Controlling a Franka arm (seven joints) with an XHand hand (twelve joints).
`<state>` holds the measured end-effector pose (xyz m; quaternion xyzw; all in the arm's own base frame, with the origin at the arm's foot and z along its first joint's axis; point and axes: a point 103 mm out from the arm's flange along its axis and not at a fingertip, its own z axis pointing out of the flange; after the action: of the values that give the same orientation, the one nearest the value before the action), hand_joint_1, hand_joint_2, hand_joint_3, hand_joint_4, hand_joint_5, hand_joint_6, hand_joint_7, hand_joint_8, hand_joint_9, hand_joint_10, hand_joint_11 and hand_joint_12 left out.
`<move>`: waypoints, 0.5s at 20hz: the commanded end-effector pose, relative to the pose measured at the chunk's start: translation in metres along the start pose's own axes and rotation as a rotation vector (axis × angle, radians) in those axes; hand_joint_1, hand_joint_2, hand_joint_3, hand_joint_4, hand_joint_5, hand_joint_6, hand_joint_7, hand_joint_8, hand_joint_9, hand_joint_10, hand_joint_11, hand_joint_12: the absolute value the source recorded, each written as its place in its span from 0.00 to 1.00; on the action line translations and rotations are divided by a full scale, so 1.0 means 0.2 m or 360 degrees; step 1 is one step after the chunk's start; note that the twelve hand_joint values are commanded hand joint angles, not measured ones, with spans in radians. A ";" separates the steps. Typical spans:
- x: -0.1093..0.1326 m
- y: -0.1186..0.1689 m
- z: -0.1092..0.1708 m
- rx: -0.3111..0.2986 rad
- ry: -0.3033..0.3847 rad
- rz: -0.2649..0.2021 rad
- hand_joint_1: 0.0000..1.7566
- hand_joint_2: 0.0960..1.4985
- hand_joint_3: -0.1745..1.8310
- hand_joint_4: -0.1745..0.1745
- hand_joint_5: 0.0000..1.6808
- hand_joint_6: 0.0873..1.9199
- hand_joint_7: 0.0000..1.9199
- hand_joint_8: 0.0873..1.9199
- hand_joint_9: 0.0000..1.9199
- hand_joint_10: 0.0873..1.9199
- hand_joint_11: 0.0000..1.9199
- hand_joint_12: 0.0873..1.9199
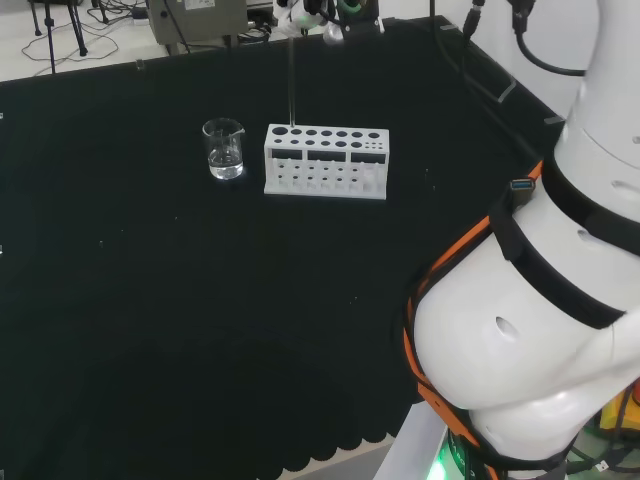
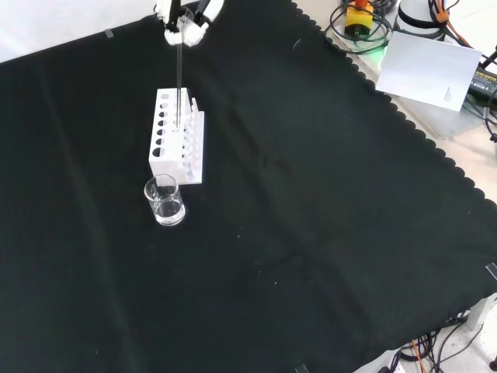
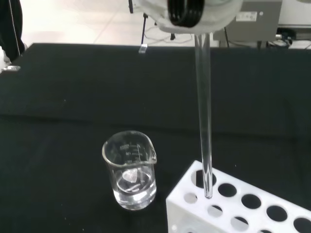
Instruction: Take the glass rod from the white test tube rack.
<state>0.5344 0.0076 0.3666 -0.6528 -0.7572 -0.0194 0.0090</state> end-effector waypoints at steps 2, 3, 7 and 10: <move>0.08 -0.03 -0.08 -0.0062 -0.0015 -0.0020 0.74 0.60 0.18 0.00 0.73 0.10 0.63 0.47 0.89 0.29 0.77 0.45; 0.09 -0.02 -0.09 -0.0065 -0.0016 -0.0025 0.74 0.61 0.17 0.00 0.74 0.09 0.63 0.47 0.89 0.28 0.77 0.45; 0.11 -0.02 -0.07 -0.0069 -0.0010 -0.0039 0.74 0.61 0.16 0.00 0.75 0.08 0.63 0.46 0.89 0.27 0.77 0.45; 0.15 -0.01 -0.06 -0.0070 -0.0017 -0.0059 0.74 0.62 0.15 0.00 0.75 0.08 0.63 0.46 0.90 0.27 0.77 0.45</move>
<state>0.5277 0.0290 0.3821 -0.6432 -0.7649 -0.0334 -0.0083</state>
